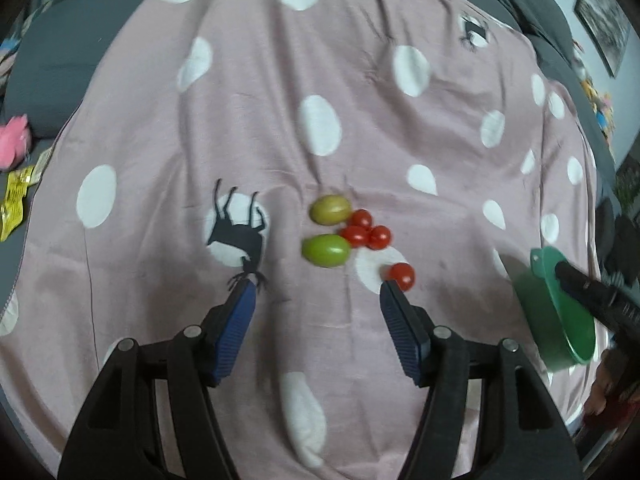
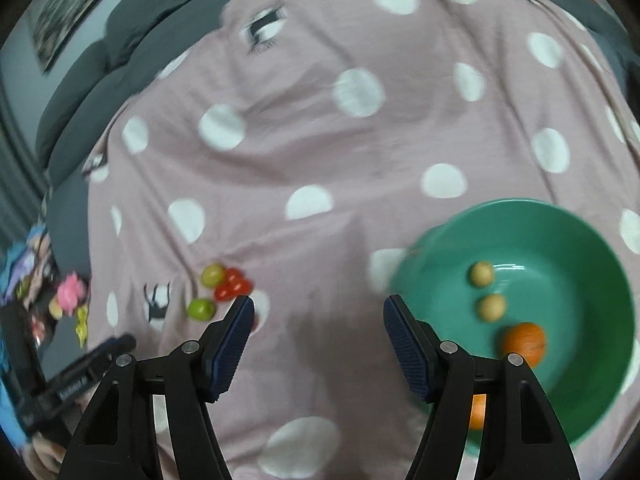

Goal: Organize fruits
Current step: 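Move the right gripper back to the red tomatoes and grasp one, then lift the red tomato with the right gripper and carry it over the basin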

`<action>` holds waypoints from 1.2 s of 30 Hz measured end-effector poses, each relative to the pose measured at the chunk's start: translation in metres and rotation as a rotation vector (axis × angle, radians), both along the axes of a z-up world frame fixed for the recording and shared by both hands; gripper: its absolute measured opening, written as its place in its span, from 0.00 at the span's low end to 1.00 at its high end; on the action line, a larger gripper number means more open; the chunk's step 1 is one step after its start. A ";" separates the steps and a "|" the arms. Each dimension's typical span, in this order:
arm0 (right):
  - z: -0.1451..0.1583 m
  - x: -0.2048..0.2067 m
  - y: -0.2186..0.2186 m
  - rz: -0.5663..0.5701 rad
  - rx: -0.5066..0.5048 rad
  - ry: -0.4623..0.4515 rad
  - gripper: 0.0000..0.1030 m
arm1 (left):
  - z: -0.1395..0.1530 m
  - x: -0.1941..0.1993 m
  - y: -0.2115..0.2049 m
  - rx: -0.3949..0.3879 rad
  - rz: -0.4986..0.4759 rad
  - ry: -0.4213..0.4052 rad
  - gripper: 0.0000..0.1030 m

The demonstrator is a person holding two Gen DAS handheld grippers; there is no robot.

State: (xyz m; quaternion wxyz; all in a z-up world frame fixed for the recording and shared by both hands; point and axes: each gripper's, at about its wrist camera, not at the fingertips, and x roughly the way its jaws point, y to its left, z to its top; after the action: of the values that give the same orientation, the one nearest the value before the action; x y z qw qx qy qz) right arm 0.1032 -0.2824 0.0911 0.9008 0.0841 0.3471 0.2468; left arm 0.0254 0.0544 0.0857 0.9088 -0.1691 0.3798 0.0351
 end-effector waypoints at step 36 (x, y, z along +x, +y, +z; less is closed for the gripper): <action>-0.045 0.019 0.083 0.100 -0.154 0.161 0.30 | -0.057 0.160 -0.009 -0.081 -0.284 0.261 0.36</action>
State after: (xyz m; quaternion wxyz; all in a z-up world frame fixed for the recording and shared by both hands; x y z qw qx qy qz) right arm 0.1223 -0.1992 0.0465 0.8603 0.0167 0.4402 0.2565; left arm 0.1858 0.0452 0.0285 0.8402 -0.1442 0.5154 -0.0873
